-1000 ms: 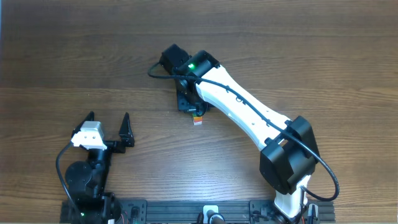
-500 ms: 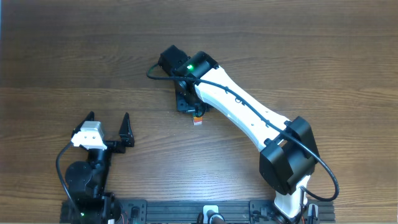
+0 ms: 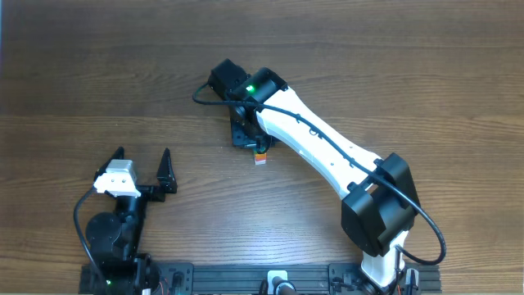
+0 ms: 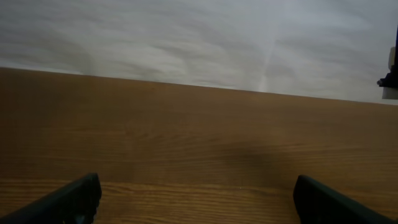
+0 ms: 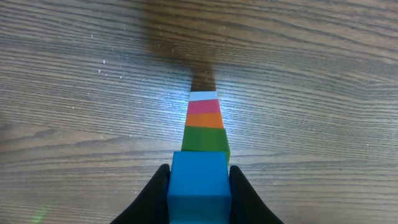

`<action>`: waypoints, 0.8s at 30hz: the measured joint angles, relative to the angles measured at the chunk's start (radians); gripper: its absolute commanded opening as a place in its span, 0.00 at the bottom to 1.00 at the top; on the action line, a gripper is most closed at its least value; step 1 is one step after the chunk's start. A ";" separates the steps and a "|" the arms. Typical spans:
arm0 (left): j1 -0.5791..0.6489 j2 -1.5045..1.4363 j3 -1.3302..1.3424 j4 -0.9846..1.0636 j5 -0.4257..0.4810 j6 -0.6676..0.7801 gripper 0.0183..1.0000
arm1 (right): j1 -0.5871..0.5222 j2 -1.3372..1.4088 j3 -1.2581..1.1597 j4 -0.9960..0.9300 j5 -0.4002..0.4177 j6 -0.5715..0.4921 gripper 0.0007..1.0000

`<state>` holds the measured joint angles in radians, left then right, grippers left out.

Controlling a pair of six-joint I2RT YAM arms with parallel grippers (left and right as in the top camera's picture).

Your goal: Stack Cubes

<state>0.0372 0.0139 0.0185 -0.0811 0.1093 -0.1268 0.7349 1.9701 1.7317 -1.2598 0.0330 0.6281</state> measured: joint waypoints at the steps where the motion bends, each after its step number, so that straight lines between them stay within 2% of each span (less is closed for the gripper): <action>1: 0.000 0.000 0.000 0.000 0.000 0.000 1.00 | 0.000 0.002 0.000 0.000 0.000 0.000 0.14; 5: 0.000 0.000 0.000 0.000 0.000 0.000 1.00 | 0.000 0.005 0.003 -0.002 0.000 0.000 0.17; 7: 0.000 0.000 0.000 0.000 0.000 0.000 1.00 | 0.000 0.006 0.004 -0.003 0.000 0.001 0.22; 15: 0.000 0.000 0.000 0.000 0.000 0.000 1.00 | 0.000 0.016 0.004 0.000 -0.001 0.005 0.62; 21: 0.000 0.000 0.000 0.000 0.000 0.000 1.00 | 0.000 0.017 0.004 0.000 0.000 0.006 0.97; 24: 0.000 0.000 0.000 0.000 0.000 0.000 1.00 | 0.000 0.017 0.004 0.002 0.000 0.002 0.99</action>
<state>0.0372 0.0139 0.0185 -0.0811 0.1093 -0.1268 0.7349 1.9873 1.7355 -1.2583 0.0326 0.6296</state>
